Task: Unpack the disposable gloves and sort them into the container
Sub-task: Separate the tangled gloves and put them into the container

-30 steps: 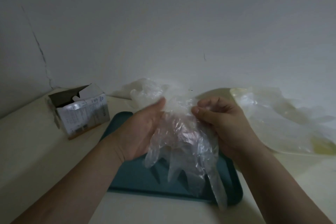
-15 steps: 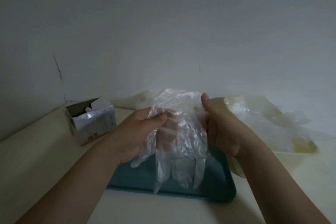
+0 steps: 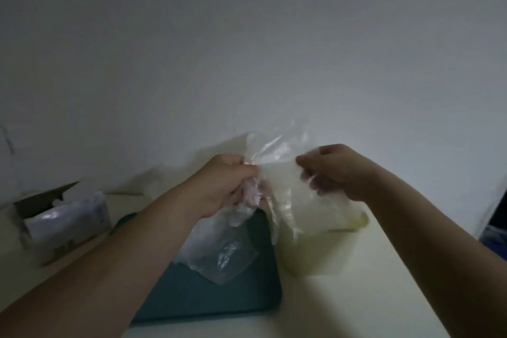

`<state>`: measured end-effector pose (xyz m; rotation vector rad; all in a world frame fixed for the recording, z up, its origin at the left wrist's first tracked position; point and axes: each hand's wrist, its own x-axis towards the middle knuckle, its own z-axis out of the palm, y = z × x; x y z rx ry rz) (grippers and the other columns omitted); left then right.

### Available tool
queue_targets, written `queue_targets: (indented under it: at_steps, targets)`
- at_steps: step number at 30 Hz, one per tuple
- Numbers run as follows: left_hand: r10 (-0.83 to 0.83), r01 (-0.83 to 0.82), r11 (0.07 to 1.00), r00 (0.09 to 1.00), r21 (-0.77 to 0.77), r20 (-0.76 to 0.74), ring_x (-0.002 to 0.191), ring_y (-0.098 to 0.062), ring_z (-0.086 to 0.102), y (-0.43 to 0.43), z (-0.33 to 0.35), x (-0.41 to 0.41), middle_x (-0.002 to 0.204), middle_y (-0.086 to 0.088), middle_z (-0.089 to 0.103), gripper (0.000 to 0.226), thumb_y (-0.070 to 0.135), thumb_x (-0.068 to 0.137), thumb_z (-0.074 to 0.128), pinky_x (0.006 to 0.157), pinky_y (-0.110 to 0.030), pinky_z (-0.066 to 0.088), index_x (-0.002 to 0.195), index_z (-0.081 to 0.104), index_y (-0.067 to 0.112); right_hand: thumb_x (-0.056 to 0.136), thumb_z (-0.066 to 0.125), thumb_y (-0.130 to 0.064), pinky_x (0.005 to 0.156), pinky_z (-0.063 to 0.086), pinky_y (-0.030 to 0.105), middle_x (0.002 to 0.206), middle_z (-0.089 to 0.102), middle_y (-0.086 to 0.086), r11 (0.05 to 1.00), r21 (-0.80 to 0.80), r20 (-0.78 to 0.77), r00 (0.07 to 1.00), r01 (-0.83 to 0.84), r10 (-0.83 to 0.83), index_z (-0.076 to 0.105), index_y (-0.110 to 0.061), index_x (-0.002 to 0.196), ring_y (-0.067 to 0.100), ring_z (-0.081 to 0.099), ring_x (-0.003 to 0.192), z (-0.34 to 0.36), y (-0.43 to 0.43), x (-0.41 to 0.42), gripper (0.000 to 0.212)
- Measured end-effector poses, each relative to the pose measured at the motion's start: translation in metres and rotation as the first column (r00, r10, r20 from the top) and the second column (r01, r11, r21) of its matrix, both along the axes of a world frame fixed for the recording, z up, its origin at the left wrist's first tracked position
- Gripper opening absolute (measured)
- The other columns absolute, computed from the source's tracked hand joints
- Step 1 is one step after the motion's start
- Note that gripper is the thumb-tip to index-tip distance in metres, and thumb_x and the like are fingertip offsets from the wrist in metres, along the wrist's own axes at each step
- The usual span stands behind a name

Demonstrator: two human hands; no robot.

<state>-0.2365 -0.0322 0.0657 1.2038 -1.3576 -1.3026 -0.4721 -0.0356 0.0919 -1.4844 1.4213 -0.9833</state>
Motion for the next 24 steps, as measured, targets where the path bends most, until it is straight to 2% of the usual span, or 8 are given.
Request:
queue_targets:
  at_steps: [7,9,11,13,15,17,19,24]
  targets:
    - [-0.056,0.039,0.997,0.950,0.060,0.308,0.058,-0.023,0.069,-0.026,-0.006,-0.045,0.073,-0.017,0.075,0.023,0.022,0.098,0.068,0.057,-0.030,0.058,0.093,0.075,0.001,0.093,0.065,-0.004,0.055,0.063,0.042,0.087,0.072,0.032,0.965,-0.115,-0.283,0.923,0.237,-0.261,0.066,0.014,0.101,0.031,0.069,0.054,-0.006,-0.049,-0.024,0.020]
    - [-0.051,0.031,0.998,0.926,0.060,0.375,0.050,-0.021,0.061,-0.032,-0.012,-0.052,0.064,-0.012,0.070,0.025,0.023,0.097,0.066,0.054,-0.029,0.052,0.088,0.074,0.002,0.093,0.068,-0.017,0.079,0.064,0.048,0.107,0.073,0.020,0.955,-0.180,-0.461,0.838,0.234,-0.293,0.065,-0.001,0.118,0.033,0.075,0.087,-0.011,-0.053,-0.019,0.030]
    - [-0.027,0.006,0.999,0.906,0.050,0.422,0.043,-0.018,0.051,-0.039,-0.019,-0.057,0.059,-0.010,0.065,0.025,0.022,0.095,0.065,0.049,-0.025,0.045,0.081,0.072,0.003,0.095,0.066,-0.037,0.101,0.054,0.047,0.140,0.058,0.009,0.913,-0.385,-0.661,0.650,0.135,-0.376,0.050,-0.017,0.145,0.031,0.058,0.126,-0.014,-0.047,-0.016,0.056]
    - [-0.011,-0.003,1.000,0.891,0.031,0.453,0.038,-0.015,0.044,-0.043,-0.023,-0.061,0.058,-0.009,0.062,0.026,0.025,0.093,0.067,0.044,-0.021,0.037,0.074,0.069,0.007,0.096,0.060,-0.047,0.112,0.044,0.048,0.155,0.045,0.004,0.858,-0.510,-0.728,0.560,-0.057,-0.396,0.040,-0.025,0.154,0.029,0.041,0.143,-0.013,-0.034,-0.011,0.065]
    - [0.007,-0.003,1.000,0.889,-0.010,0.457,0.041,-0.014,0.044,-0.045,-0.026,-0.063,0.060,-0.007,0.060,0.030,0.032,0.094,0.071,0.042,-0.018,0.032,0.073,0.070,0.009,0.098,0.054,-0.053,0.120,0.034,0.050,0.162,0.037,0.001,0.918,-0.356,-0.803,0.560,-0.175,-0.204,0.035,-0.032,0.157,0.029,0.032,0.150,-0.016,-0.026,-0.003,0.065]
    - [0.044,-0.015,0.998,0.895,-0.069,0.444,0.048,-0.015,0.047,-0.043,-0.028,-0.061,0.061,-0.004,0.059,0.031,0.035,0.097,0.069,0.042,-0.018,0.033,0.076,0.070,0.012,0.102,0.046,-0.056,0.123,0.027,0.047,0.167,0.030,0.000,0.984,-0.066,-0.793,0.607,-0.166,0.050,0.030,-0.035,0.160,0.029,0.029,0.153,-0.026,-0.027,0.008,0.064]
    - [0.106,-0.052,0.989,0.897,-0.136,0.429,0.053,-0.014,0.053,-0.038,-0.030,-0.051,0.065,-0.001,0.061,0.031,0.035,0.101,0.064,0.046,-0.021,0.039,0.078,0.069,0.014,0.106,0.041,-0.051,0.122,0.027,0.045,0.168,0.029,0.001,0.982,0.100,-0.768,0.614,-0.161,0.179,0.026,-0.038,0.162,0.029,0.032,0.153,-0.041,-0.034,0.017,0.060]
    - [0.080,0.008,0.985,0.859,-0.170,0.505,0.051,-0.010,0.055,-0.013,-0.043,0.004,0.068,-0.003,0.068,0.024,0.034,0.100,0.066,0.048,-0.025,0.046,0.085,0.072,0.016,0.109,0.035,-0.038,0.121,0.031,0.048,0.159,0.045,0.007,0.943,0.257,-0.873,0.367,-0.211,0.320,0.042,-0.025,0.156,0.029,0.042,0.145,-0.080,-0.054,0.032,0.049]
